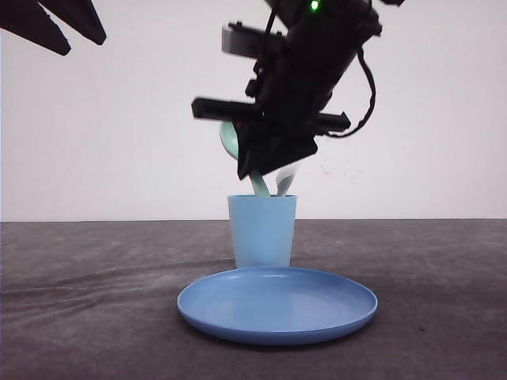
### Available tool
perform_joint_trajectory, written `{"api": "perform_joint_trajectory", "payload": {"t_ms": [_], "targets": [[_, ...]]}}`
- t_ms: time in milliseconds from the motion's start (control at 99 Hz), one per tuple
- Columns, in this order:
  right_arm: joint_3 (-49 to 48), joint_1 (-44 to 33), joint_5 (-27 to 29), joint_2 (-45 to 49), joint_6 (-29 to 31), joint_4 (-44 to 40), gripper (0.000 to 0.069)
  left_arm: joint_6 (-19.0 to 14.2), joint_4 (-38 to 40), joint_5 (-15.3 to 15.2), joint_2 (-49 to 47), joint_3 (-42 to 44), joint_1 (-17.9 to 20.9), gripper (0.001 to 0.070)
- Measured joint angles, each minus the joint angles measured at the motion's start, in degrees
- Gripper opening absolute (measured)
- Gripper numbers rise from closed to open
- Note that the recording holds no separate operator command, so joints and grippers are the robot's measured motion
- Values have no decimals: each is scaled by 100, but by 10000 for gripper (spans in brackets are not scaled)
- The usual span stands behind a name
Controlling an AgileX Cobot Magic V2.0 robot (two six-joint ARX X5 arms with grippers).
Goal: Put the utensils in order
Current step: 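Carry the spoon with the right gripper and release it into the cup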
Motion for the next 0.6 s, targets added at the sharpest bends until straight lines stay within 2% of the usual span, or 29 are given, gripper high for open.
{"api": "perform_joint_trajectory", "payload": {"t_ms": [303,354,495,596], "targets": [[0,2,92,33,0,66,90,0,-61,0,0,0,0,240],[0,2,92,33,0,61,120,0,-61,0,0,0,0,240],[0,4,90,33,0,61,265,0,-68,0,0,0,0,240],[0,4,83,11,0,-48,305,0,-96,0,0,0,0,240]]}}
